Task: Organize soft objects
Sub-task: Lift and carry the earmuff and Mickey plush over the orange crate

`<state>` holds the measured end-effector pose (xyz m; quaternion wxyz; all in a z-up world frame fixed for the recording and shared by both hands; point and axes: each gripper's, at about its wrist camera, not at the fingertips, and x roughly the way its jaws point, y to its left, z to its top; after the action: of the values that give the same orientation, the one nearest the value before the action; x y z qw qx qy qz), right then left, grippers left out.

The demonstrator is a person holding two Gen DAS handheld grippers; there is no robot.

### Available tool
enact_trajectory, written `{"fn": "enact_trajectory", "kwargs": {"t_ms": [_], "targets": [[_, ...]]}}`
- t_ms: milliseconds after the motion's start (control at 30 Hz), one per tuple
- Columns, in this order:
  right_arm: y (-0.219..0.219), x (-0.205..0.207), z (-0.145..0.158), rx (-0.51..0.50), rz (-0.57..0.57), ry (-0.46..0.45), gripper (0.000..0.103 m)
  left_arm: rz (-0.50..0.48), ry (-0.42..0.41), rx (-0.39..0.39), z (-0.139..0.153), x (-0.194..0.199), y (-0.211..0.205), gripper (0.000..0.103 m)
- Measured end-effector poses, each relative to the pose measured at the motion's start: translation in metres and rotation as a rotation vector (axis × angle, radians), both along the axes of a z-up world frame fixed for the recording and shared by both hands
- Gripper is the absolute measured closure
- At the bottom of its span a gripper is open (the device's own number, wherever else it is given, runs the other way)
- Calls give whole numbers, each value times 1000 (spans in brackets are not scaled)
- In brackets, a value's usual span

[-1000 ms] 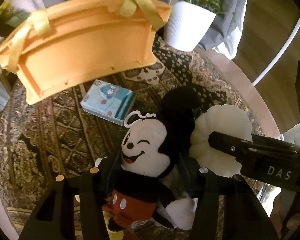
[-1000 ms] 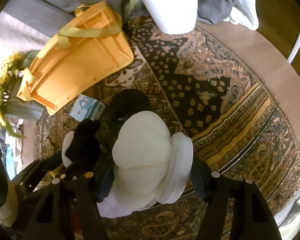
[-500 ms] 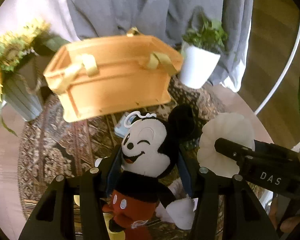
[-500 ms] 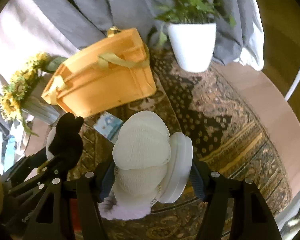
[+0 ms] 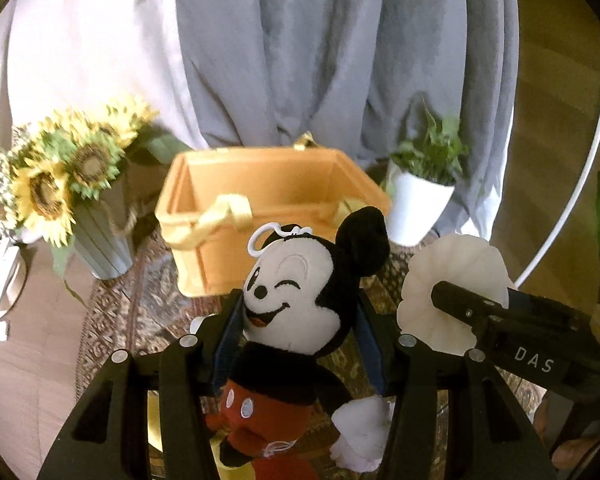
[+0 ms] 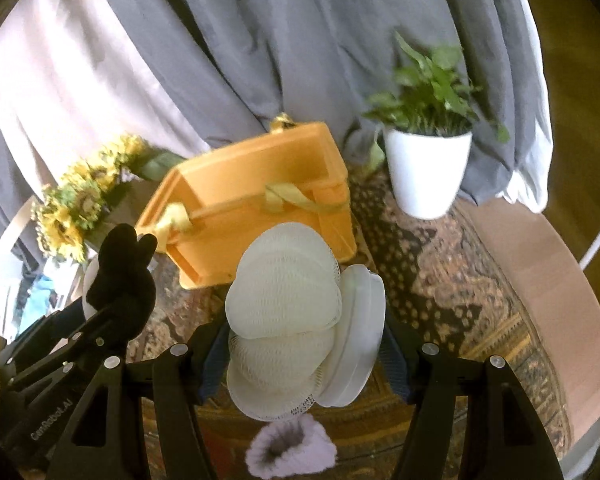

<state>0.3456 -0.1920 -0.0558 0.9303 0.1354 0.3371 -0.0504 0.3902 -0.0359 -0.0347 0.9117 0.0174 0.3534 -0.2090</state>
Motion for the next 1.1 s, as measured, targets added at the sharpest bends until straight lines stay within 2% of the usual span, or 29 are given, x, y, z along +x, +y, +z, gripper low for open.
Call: {"fn": "enact_trajectory", "kwargs": {"t_ms": [600,1100], "targets": [[17,29,52,-39,65,-175,37,83,-177,-30,55,18,24,51],[10,82,77,-41,88,-236,37,113,-260,1,82,58,19,51]]}}
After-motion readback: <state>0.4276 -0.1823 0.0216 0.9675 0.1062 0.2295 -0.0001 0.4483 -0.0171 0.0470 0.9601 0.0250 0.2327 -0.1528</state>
